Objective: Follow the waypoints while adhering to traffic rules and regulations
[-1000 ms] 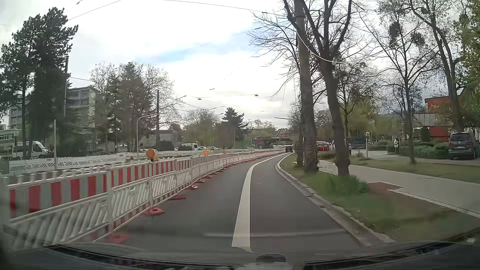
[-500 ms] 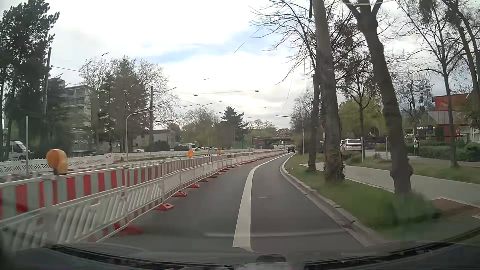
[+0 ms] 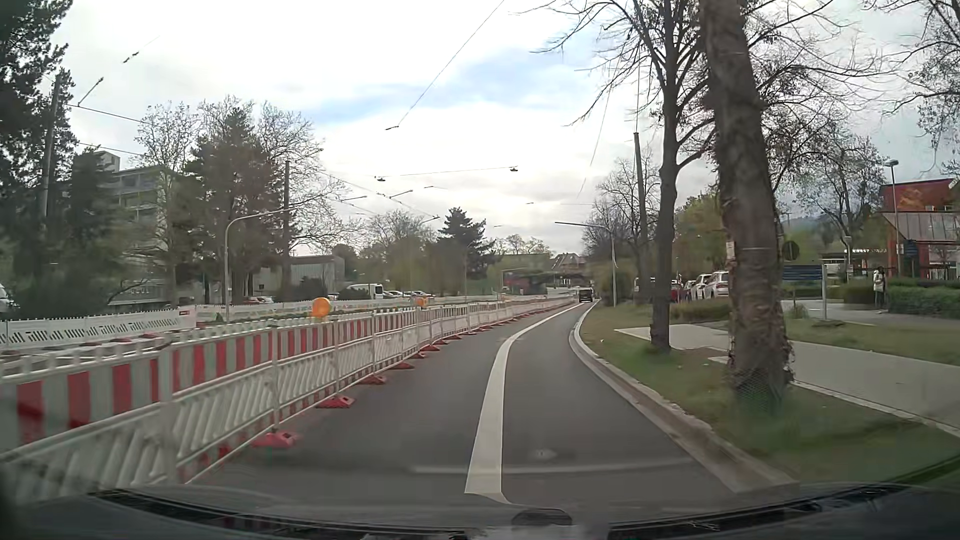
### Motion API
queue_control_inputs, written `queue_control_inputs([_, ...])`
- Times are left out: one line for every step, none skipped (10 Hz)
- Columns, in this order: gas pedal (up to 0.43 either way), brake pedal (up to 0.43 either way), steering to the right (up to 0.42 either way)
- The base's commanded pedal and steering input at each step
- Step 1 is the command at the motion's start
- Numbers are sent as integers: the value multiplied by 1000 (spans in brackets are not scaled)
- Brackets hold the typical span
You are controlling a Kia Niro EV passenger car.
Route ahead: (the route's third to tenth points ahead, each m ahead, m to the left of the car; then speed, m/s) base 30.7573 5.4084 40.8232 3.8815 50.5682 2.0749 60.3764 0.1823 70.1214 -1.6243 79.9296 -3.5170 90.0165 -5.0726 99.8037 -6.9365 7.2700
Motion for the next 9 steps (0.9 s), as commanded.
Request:
queue_control_inputs([39,0,3])
queue_control_inputs([39,0,4])
queue_control_inputs([39,0,5])
queue_control_inputs([39,0,6])
queue_control_inputs([39,0,6])
queue_control_inputs([39,0,8])
queue_control_inputs([39,0,9])
queue_control_inputs([39,0,9])
queue_control_inputs([39,0,10])
